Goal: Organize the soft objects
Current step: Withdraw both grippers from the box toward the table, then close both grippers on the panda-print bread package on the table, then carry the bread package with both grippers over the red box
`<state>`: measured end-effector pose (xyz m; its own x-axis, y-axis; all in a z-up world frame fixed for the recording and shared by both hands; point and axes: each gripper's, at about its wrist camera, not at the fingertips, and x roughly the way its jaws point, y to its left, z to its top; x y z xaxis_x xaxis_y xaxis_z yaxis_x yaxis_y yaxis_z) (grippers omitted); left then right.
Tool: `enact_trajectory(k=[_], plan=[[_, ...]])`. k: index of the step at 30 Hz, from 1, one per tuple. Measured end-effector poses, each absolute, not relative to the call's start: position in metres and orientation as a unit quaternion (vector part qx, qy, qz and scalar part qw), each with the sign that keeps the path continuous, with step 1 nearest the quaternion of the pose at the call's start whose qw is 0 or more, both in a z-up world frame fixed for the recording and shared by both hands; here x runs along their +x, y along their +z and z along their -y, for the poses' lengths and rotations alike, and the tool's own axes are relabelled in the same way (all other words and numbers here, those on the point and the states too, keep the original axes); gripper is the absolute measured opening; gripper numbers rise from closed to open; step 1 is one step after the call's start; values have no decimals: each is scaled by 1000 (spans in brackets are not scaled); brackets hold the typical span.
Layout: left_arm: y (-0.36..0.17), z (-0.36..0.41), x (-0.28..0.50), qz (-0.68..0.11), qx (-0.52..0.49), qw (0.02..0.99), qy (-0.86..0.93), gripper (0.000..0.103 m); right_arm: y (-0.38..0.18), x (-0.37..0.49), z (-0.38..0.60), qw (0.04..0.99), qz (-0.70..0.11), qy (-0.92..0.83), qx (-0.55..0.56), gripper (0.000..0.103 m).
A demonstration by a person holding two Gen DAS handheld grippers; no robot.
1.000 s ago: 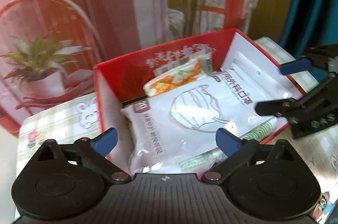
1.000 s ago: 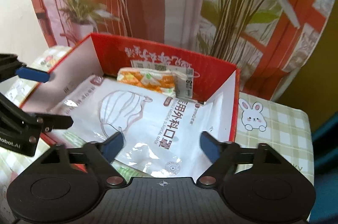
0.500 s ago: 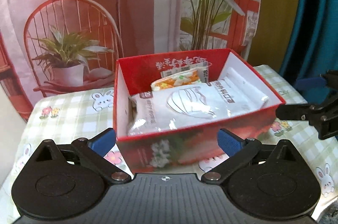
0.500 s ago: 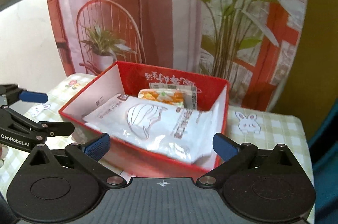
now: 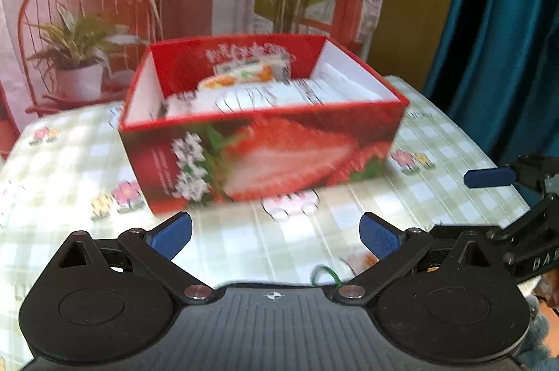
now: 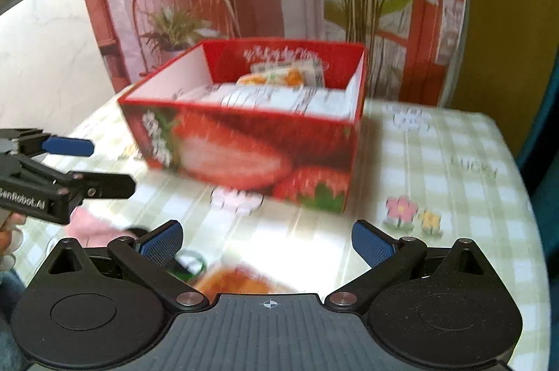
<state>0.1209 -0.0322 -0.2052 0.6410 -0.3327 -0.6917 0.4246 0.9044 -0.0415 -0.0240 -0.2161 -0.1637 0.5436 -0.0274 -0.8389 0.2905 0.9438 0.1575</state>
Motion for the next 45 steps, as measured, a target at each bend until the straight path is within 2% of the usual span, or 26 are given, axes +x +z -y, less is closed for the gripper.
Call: enact_trajectory(k=[4, 10, 13, 15, 19, 21, 25, 35, 45], plan=[[-217, 35, 115, -384, 55, 895, -221, 101, -172, -44, 204, 862, -481, -82, 137, 101], [-232, 37, 108, -405, 21, 882, -242, 91, -188, -66, 195, 852, -496, -64, 156, 96], [-241, 42, 106, -416, 10, 873, -255, 85, -195, -71, 195, 850, -498, -52, 166, 87], [-246, 45, 105, -419, 5, 869, -264, 82, -200, -71, 196, 849, -496, -44, 177, 85], [-251, 49, 106, -421, -2, 862, -281, 76, -206, -66, 195, 850, -491, -21, 190, 69], [-254, 53, 110, -426, -5, 856, -294, 73, -207, -63, 191, 852, -490, -16, 181, 67], [-265, 61, 127, -450, -21, 839, -305, 57, -211, -56, 192, 855, -485, 0, 183, 58], [-279, 69, 152, -470, -61, 819, -323, 51, -220, -44, 199, 857, -482, 16, 179, 51], [-237, 66, 147, -406, -53, 845, -343, 51, -192, -38, 205, 881, -446, 10, 155, 49]])
